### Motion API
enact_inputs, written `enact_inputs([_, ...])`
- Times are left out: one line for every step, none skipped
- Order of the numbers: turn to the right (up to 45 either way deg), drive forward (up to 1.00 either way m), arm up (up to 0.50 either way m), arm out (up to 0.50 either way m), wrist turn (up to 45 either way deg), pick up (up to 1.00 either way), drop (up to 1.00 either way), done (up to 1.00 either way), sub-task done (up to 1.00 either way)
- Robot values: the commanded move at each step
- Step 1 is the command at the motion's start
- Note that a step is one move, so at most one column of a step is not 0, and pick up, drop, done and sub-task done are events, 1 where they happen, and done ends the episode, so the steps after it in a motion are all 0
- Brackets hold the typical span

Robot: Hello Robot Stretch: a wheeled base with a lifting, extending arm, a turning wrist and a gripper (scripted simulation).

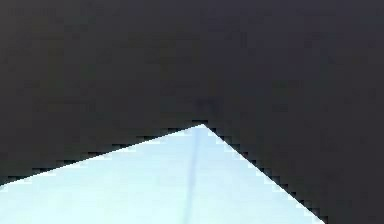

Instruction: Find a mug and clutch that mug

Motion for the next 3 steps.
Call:
enact_inputs([-45.0, 0.00, 0.00, 0.00, 0.0, 0.00, 0.00, 0.00, 0.00])
enact_inputs([-45.0, 0.00, 0.00, 0.00, 0.0, 0.00, 0.00, 0.00, 0.00])
enact_inputs([-30.0, 0.00, 0.00, 0.00, 0.0, 0.00, 0.00, 0.00, 0.00])
